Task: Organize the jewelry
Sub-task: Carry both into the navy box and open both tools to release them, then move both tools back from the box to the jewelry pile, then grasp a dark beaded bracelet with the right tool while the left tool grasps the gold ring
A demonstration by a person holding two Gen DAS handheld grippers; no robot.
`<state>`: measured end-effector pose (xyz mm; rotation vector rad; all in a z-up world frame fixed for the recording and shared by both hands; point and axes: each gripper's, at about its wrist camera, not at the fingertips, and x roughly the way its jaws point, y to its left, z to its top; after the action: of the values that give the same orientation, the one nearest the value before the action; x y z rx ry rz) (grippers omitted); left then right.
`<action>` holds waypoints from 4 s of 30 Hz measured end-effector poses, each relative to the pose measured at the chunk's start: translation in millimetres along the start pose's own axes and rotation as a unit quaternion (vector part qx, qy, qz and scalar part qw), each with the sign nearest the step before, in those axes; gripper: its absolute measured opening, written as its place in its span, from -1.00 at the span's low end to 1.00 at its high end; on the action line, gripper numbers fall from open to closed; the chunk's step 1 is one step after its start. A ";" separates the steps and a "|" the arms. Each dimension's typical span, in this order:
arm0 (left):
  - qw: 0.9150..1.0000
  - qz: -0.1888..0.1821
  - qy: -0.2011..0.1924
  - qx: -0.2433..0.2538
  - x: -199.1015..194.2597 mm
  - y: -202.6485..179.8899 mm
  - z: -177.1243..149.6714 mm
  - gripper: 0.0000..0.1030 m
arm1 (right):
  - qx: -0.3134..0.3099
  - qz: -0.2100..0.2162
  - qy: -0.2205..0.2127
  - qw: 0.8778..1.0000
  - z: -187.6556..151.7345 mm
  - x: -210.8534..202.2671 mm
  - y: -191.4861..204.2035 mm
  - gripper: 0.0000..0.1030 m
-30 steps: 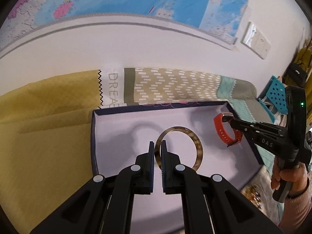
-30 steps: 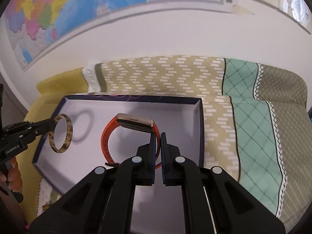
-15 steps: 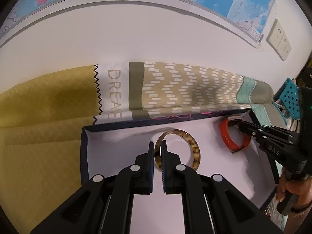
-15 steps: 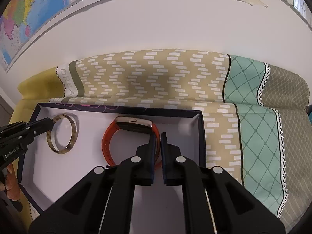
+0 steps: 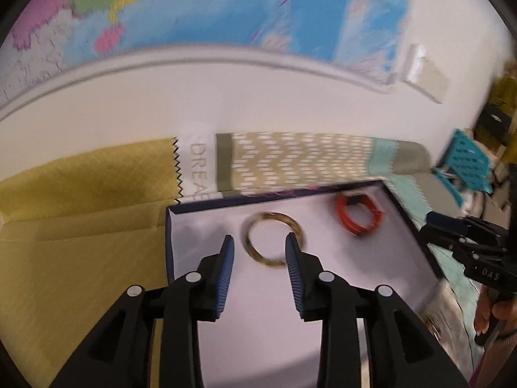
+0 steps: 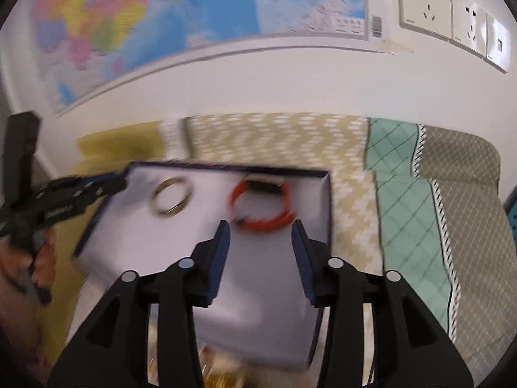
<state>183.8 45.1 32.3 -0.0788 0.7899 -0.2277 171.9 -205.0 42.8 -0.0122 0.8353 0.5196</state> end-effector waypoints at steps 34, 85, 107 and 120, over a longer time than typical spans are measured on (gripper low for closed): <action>0.998 -0.061 0.022 0.024 -74.1 -39.9 -129.3 -0.18 | -0.070 0.071 -0.006 0.995 -71.1 -69.9 46.5 -0.99; 0.997 -0.056 0.037 0.031 -77.9 -45.6 -151.8 -0.05 | 0.036 0.062 0.019 0.997 -98.8 -74.6 8.0 -0.81; 0.995 -0.040 0.054 0.078 -69.7 -52.6 -153.7 -0.73 | 0.102 0.135 -0.032 0.985 -88.4 -106.4 -10.8 -0.81; 0.995 -0.088 0.016 0.037 -91.9 -38.4 -133.7 -0.84 | 0.096 0.151 -0.030 0.983 -86.9 -103.8 -0.3 -0.81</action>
<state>19.4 31.1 8.3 -0.0744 0.8059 -0.4257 53.4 -268.7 57.5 0.3106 0.8304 0.7188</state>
